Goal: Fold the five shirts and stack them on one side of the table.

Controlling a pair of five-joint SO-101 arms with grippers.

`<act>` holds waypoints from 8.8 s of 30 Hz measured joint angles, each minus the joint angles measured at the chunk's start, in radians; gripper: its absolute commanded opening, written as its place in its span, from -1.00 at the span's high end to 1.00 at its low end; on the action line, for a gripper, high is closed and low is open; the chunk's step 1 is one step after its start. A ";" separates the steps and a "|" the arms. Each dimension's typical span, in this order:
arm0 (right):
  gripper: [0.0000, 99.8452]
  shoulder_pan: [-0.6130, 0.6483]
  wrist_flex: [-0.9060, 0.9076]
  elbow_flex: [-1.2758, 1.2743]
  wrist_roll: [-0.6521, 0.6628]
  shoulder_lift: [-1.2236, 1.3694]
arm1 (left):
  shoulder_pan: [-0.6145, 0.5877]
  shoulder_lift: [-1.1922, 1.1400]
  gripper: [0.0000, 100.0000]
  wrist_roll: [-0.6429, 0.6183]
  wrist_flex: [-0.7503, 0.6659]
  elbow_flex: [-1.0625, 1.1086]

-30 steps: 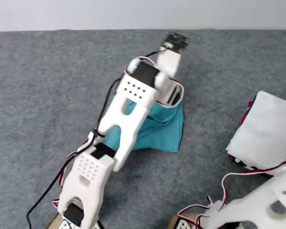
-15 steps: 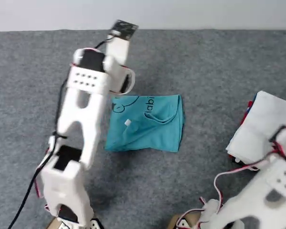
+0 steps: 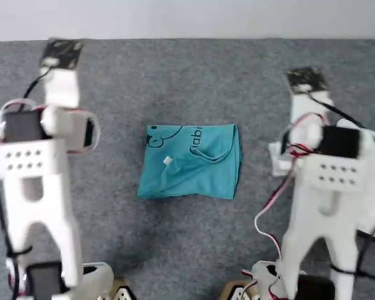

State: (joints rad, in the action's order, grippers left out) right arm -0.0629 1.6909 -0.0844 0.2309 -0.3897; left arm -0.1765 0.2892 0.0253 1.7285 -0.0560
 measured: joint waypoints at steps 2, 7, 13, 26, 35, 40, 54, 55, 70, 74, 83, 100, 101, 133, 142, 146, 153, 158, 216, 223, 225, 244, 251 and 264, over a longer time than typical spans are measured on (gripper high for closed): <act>0.98 0.031 -0.077 0.000 -0.029 0.041 | -0.034 0.057 0.99 0.000 0.000 0.052; 0.98 0.176 -0.232 0.000 -0.127 0.152 | -0.127 0.170 0.99 0.000 0.000 0.161; 0.98 0.385 -0.318 0.000 -0.204 0.304 | -0.212 0.304 0.99 0.000 0.000 0.285; 0.74 0.571 -0.399 0.144 -0.207 0.535 | -0.252 0.474 0.99 0.046 0.000 0.390; 0.60 0.578 -0.112 0.466 -0.256 0.690 | -0.252 0.474 0.99 0.046 0.000 0.390; 0.60 0.583 -0.077 0.497 -0.258 0.760 | -0.252 0.474 0.99 0.046 0.000 0.390; 0.95 0.586 -0.092 0.497 -0.230 0.798 | -0.252 0.474 0.99 0.046 0.000 0.442; 0.96 0.585 -0.092 0.497 -0.204 0.798 | -0.252 0.474 0.99 0.046 0.000 0.443; 0.98 0.448 0.063 0.497 0.015 0.792 | -0.252 0.474 0.99 0.046 0.000 0.443; 0.89 0.462 0.063 0.497 0.077 0.763 | -0.252 0.474 0.99 0.046 0.000 0.443; 0.52 0.585 0.025 0.497 0.052 0.746 | -0.252 0.474 0.99 0.046 0.000 0.443; 0.82 0.603 -0.080 0.499 0.041 0.864 | -0.252 0.474 0.99 0.046 0.000 0.443; 0.90 0.598 -0.087 0.499 0.041 0.865 | -0.252 0.474 0.99 0.046 0.000 0.443; 0.57 0.304 0.063 0.499 0.373 0.784 | -0.252 0.474 0.99 0.046 0.000 0.443; 0.97 0.457 0.057 0.499 0.215 0.743 | -0.252 0.474 0.99 0.046 0.000 0.443; 0.98 0.526 -0.015 0.499 0.135 0.766 | -0.252 0.474 0.99 0.046 0.000 0.443; 0.98 0.528 -0.075 0.499 0.103 0.907 | -0.252 0.474 0.99 0.046 0.000 0.443; 0.98 0.528 0.063 0.499 0.103 0.930 | -0.252 0.474 0.99 0.046 0.000 0.443; 0.98 0.747 0.066 0.658 0.163 1.126 | -0.623 0.482 0.99 0.046 0.000 0.261; 0.98 0.545 0.066 0.717 0.163 1.057 | -0.623 0.482 0.99 0.046 0.000 0.261; 0.98 0.466 0.066 0.717 0.163 1.056 | -0.623 0.482 0.99 0.046 0.000 0.261; 0.60 0.331 0.066 0.717 0.066 0.954 | -0.623 0.560 0.99 0.046 0.000 0.282; 0.63 0.308 -0.011 0.717 -0.104 0.954 | -0.623 0.560 0.99 0.046 0.000 0.341; 0.69 0.287 -0.146 0.717 -0.114 0.994 | -0.623 0.560 0.99 0.046 0.000 0.428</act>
State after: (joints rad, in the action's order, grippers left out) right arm 0.2240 1.5451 0.6322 0.1174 0.6045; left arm -0.7994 0.8493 0.0713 1.7285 0.3721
